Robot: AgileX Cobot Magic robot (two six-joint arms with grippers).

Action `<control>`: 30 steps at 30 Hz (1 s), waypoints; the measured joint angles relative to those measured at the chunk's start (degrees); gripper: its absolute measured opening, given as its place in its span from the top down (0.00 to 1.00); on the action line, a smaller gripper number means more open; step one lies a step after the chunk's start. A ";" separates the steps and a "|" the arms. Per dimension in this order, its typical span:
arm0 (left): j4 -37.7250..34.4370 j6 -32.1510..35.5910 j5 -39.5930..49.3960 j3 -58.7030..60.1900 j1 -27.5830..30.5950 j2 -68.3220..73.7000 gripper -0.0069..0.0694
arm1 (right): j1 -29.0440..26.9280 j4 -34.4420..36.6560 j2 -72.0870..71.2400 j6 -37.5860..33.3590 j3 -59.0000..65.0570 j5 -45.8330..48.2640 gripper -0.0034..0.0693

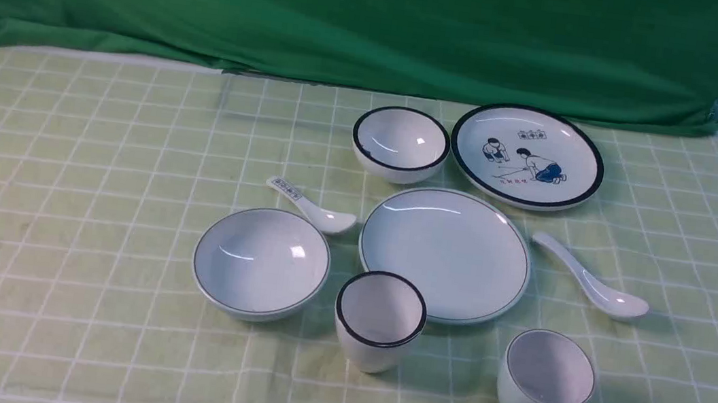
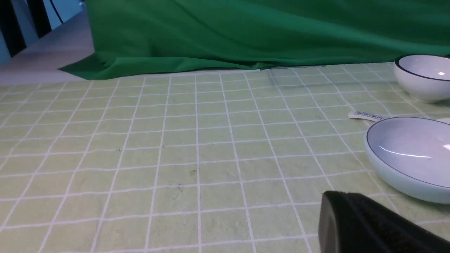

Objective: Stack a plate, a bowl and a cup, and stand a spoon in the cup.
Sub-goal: Use the left arm to grab a blue rice bowl

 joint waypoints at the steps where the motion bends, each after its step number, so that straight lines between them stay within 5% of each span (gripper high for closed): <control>1: 0.00 0.00 0.00 0.00 0.00 0.00 0.91 | 0.00 0.00 0.00 0.00 0.00 0.00 0.63; 19: -0.86 -0.55 -0.66 0.00 0.00 0.00 0.91 | 0.00 0.00 0.00 0.00 0.00 0.00 0.63; 26: -25.21 -9.73 -11.25 0.00 0.00 0.00 0.91 | 0.00 0.00 0.00 0.00 0.00 0.00 0.63; 30: -30.91 -11.50 -15.87 0.00 0.00 0.00 0.91 | 0.00 0.00 0.00 0.00 0.00 0.00 0.63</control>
